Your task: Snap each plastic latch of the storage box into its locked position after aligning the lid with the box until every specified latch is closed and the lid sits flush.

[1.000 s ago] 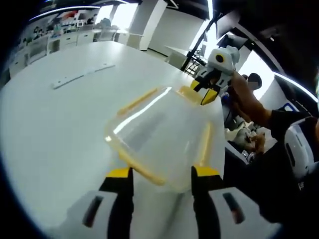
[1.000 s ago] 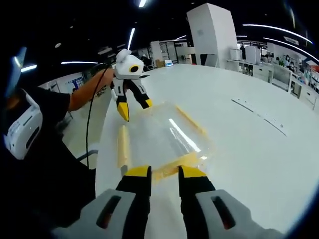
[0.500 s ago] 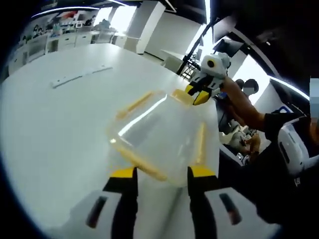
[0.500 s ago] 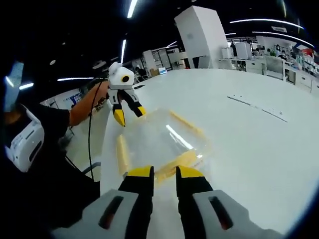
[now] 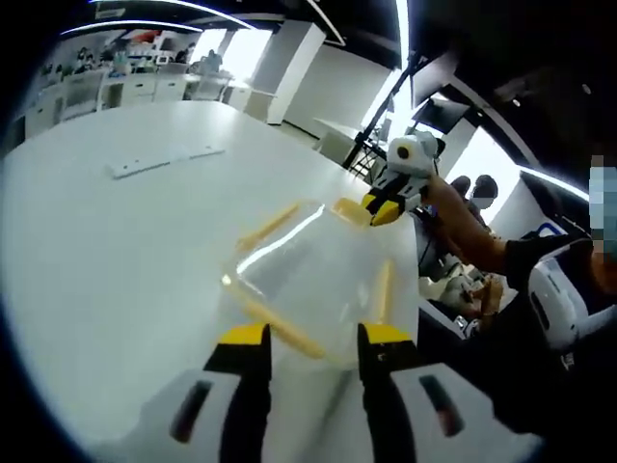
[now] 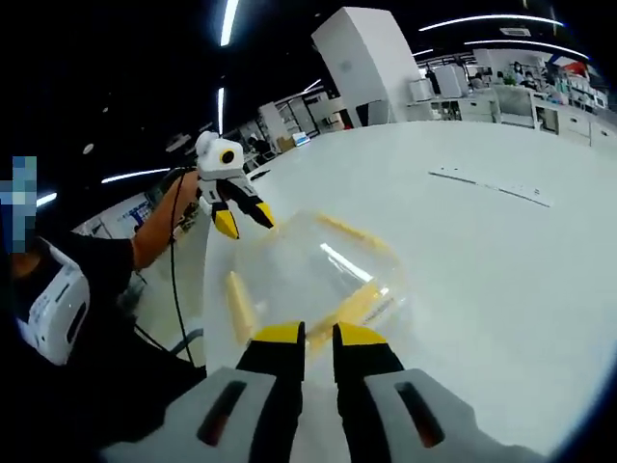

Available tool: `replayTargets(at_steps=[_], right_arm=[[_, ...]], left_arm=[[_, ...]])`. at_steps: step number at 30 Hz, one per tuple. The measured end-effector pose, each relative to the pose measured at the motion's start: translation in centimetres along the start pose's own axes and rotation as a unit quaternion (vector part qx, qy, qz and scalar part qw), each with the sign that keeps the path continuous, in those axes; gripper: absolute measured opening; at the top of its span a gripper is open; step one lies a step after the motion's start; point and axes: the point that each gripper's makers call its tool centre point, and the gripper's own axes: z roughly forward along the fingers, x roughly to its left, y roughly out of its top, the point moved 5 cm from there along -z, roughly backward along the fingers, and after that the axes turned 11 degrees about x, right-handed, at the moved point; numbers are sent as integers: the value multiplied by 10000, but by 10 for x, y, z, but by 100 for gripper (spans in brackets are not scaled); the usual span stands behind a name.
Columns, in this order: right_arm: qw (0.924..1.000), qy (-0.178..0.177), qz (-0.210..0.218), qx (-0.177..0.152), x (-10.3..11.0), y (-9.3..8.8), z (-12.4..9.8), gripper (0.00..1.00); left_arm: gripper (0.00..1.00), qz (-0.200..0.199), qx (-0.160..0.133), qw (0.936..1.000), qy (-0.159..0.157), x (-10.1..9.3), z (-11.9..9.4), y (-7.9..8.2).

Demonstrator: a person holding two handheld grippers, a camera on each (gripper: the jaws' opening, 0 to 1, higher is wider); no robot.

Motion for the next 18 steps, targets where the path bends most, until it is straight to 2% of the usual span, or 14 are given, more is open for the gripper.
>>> replayTargets(at_steps=[8,13,17,18], right_arm=[[9998,-102,24,-172,1,-2,-9,10],[9997,54,178,-137,3,-11,-3,10],[9994,118,222,-238,2,-10,-5,10],[9993,137,238,-246,2,-10,-4,10]], left_arm=[[36,-102,-226,9996,-98,2,5,6],[36,-82,-297,9995,-41,5,7,10],[36,-125,-261,9996,-72,6,9,8],[36,-138,-157,9997,-103,5,10,5]])
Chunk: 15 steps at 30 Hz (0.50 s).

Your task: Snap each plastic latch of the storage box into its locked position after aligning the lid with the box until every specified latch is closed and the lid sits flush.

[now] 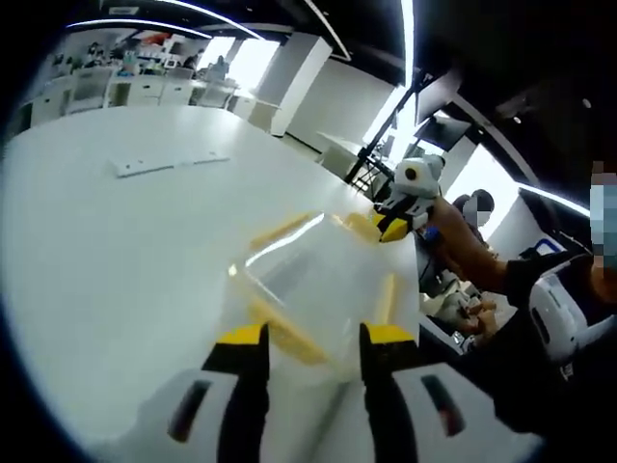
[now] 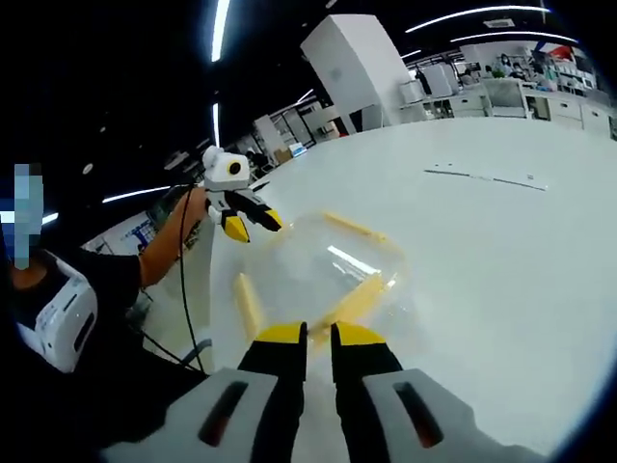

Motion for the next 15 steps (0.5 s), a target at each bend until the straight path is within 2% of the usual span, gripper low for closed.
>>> replayTargets(at_steps=[4,12,15], right_arm=[[10000,-1,-56,11,2,1,3,10],[10000,0,-45,53,0,0,0,8],[10000,3,-36,39,-1,-2,-2,6]], left_arm=[[37,24,84,10000,5,0,3,-6],[37,130,145,9997,111,4,6,-5],[35,261,44,9996,136,4,-1,-2]])
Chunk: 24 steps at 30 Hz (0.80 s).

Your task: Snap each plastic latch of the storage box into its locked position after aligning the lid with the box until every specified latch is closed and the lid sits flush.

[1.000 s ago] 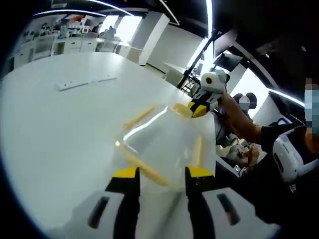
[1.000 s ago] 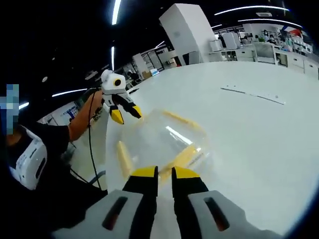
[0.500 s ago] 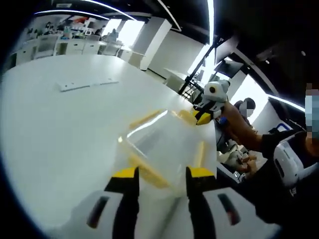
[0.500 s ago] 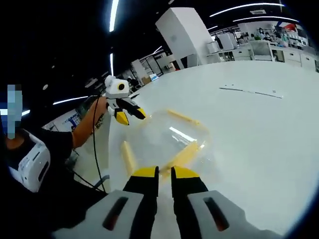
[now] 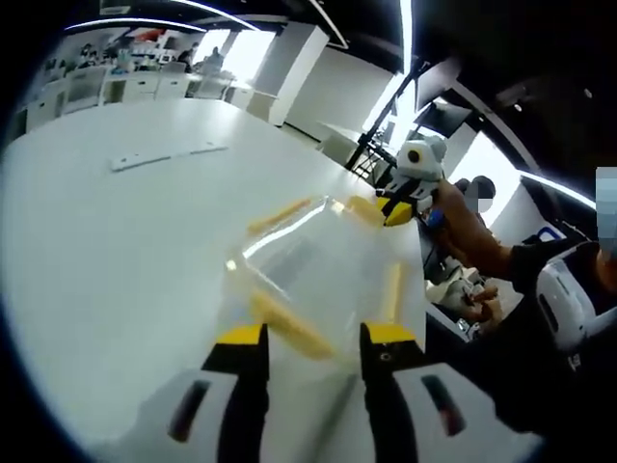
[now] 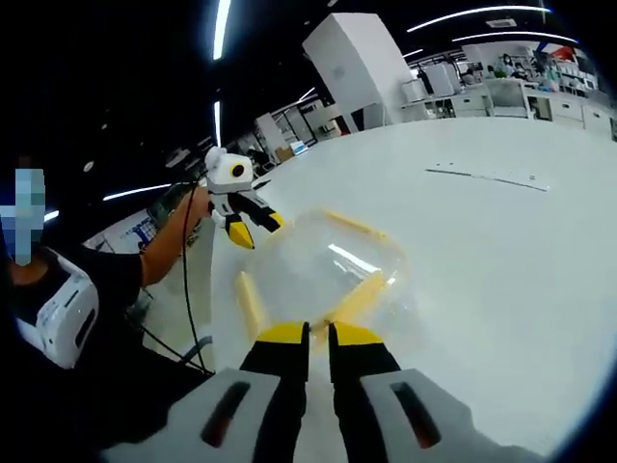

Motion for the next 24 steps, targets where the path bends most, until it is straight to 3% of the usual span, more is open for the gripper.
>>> replayTargets(at_steps=[7,10,12,13,17,18,19,22,24], right_arm=[[10000,-22,-29,-44,0,-1,-6,2],[9998,-130,-149,29,1,-3,-7,3],[9978,-520,-368,165,-6,-8,-9,6],[9964,-682,-444,257,-9,-11,-10,7],[9783,-1490,-1425,187,-12,0,-18,9],[9605,-1909,-2023,78,-9,12,-23,9],[9519,-2006,-2317,11,-3,17,-24,8],[9474,-1778,-2654,-176,16,29,-12,8],[9508,-1607,-2647,-11,18,27,1,8]], left_arm=[[35,124,-704,9973,155,4,-19,24],[35,151,-699,9974,95,3,-14,25],[35,187,-596,9979,147,3,-10,22],[36,571,-361,9959,606,10,-9,17],[35,669,-464,9936,780,9,-14,20],[35,824,-403,9906,1012,12,-17,20],[35,857,-382,9901,1046,12,-17,20],[33,810,-331,9910,1011,16,-16,18],[32,810,-163,9891,1221,25,-15,13]])
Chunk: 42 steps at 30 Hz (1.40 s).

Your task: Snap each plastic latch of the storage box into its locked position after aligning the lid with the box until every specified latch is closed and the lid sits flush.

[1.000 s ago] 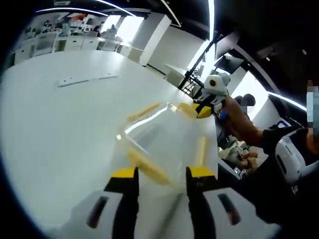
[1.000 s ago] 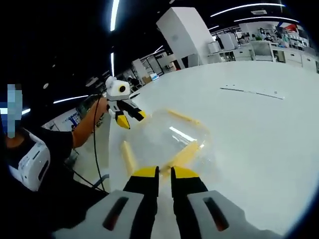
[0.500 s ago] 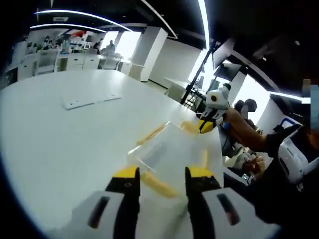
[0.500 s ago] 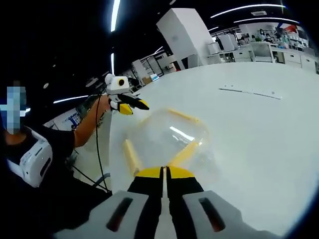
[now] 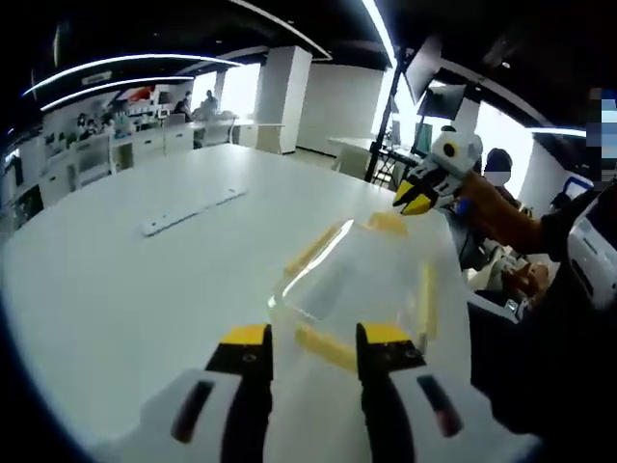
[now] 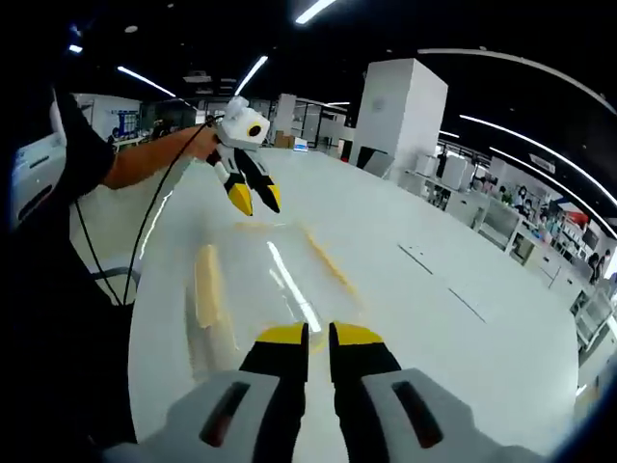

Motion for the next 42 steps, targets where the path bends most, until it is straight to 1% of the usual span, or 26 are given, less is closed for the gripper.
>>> replayTargets(at_steps=[1,2,3,4,7,10,14,16,17,18,19,21,22,28,30,31,34,35,37,39,42], right_arm=[[10000,6,-42,56,1,-1,5,8],[9999,-7,-78,116,0,-3,10,8],[9998,-25,-100,182,-1,-5,14,8],[9997,-26,-88,227,-3,-8,19,8],[9999,46,83,141,-4,-8,21,8],[9997,79,176,123,-4,-8,20,8],[9990,-52,329,294,-12,-19,16,9],[9988,18,391,280,-11,-21,16,9],[9988,27,411,268,-10,-21,16,8],[9990,17,399,218,-11,-20,16,8],[9988,24,417,238,-11,-21,15,8],[9987,16,425,266,-12,-22,15,8],[9987,3,430,258,-13,-22,15,8],[9988,6,403,262,-14,-21,16,8],[9989,-28,370,301,-15,-22,14,7],[9989,-87,379,278,-17,-22,13,6],[9985,-120,484,227,-21,-23,9,6],[9979,-124,586,253,-23,-25,7,6],[9978,-70,569,323,-21,-28,7,5],[9976,-53,554,414,-21,-32,7,3],[9978,-18,516,425,-19,-34,7,1]], left_arm=[[32,48,34,9999,119,4,1,-2],[33,50,36,9999,103,4,2,-4],[33,-10,-117,9999,35,4,2,-3],[32,-63,-98,9999,-24,3,3,-5],[31,-135,-173,9997,-80,5,4,-5],[30,-152,-191,9997,-96,5,4,-5],[24,-127,-220,9994,-251,-1,11,-3],[22,-89,-209,9991,-352,-5,12,-2],[25,-96,-180,9992,-347,-5,13,-2],[30,-103,-151,9993,-341,-5,14,-3],[33,-174,-218,9986,-444,-9,13,-1],[34,-136,-251,9982,-523,-14,17,-2],[34,-76,-279,9983,-499,-17,18,-2],[33,-24,-298,9984,-482,-18,16,0],[30,47,-320,9985,-441,-15,15,0],[28,173,-327,9987,-338,-13,11,0],[26,271,-419,9984,-269,-11,5,2],[26,274,-425,9984,-262,-12,3,1],[25,288,-425,9984,-237,-12,2,1],[21,395,-501,9977,-233,-15,1,2],[16,497,-619,9965,-279,-19,2,5]])
